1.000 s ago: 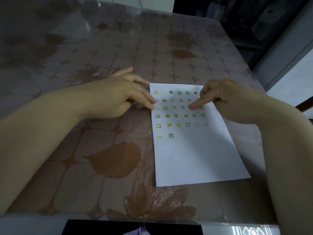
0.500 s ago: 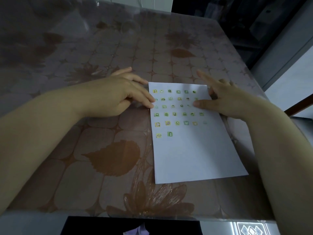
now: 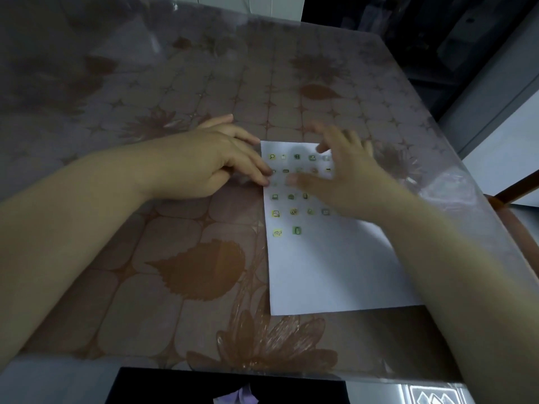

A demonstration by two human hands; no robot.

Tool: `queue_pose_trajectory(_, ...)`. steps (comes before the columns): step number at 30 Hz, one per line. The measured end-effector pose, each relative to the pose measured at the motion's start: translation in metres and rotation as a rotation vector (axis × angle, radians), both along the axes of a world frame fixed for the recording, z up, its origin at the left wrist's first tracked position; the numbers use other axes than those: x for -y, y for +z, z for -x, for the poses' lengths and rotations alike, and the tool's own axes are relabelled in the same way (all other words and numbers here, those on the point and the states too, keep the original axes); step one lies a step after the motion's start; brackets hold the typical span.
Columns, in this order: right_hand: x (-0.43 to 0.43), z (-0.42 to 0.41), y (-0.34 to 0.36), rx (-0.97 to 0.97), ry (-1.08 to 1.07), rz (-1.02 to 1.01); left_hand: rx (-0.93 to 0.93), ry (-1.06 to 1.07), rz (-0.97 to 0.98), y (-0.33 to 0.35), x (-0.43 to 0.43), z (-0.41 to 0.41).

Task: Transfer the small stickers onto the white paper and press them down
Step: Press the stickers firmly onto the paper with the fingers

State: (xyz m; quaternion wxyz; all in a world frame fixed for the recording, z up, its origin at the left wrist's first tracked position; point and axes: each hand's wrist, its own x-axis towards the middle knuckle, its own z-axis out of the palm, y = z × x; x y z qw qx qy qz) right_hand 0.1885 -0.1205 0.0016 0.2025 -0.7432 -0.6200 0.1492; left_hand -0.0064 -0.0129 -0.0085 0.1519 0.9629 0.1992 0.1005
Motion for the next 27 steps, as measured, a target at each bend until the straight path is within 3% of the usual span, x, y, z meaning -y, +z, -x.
queue_pose_trajectory(8,-0.007,0.017,-0.001,-0.009,0.011,0.107,0.006,-0.086,-0.116,0.001,0.003,0.004)
queue_pose_trajectory(18,-0.009,0.018,-0.003,0.109,-0.006,0.173,-0.003,-0.086,-0.101,0.001,0.003,0.005)
queue_pose_trajectory(27,0.0,0.001,0.005,0.007,-0.017,0.187,0.038,-0.052,-0.082,0.0,0.006,0.003)
